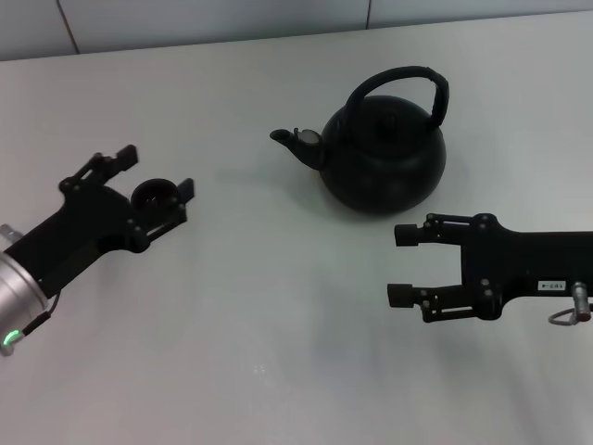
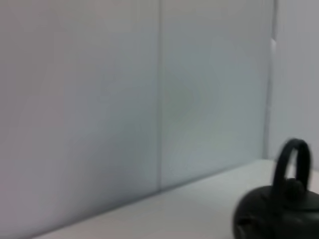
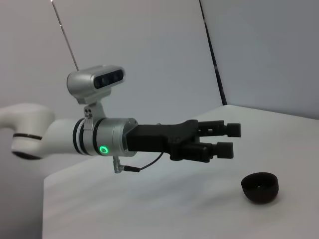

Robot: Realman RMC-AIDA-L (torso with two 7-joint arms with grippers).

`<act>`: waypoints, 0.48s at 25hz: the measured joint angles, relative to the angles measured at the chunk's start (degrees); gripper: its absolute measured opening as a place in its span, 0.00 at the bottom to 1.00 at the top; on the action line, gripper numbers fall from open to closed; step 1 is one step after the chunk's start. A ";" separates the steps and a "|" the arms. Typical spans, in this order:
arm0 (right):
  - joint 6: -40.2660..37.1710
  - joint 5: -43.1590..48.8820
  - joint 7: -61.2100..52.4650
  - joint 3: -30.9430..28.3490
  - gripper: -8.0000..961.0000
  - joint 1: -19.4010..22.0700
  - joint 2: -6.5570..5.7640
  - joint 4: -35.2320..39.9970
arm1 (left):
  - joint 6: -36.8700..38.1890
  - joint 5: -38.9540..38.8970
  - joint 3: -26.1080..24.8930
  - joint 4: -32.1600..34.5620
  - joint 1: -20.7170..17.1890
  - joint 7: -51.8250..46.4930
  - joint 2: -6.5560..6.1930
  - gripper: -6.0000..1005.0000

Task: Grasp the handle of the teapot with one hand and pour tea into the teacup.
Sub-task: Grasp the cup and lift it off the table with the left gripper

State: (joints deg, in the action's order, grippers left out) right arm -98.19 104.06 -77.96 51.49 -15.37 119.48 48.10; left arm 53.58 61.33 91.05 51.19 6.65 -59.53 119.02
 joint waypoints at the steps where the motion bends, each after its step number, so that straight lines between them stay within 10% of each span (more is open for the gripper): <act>1: 0.02 0.00 0.00 0.00 0.87 -0.09 0.00 -0.01 | 0.00 0.00 0.00 0.00 0.00 0.00 0.00 0.80; 2: 0.05 0.00 0.00 0.00 0.87 -0.23 0.01 -0.01 | -1.21 -11.71 3.11 -1.84 -2.11 9.08 0.02 0.80; 12: 0.80 -0.12 0.00 0.01 0.87 -1.09 -0.05 -0.03 | -6.57 -21.89 7.24 -8.55 -1.68 18.72 0.07 0.79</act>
State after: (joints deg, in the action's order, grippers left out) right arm -97.39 103.94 -77.96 51.51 -16.46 119.43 48.07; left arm 47.01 39.43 98.29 42.64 4.97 -40.81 119.09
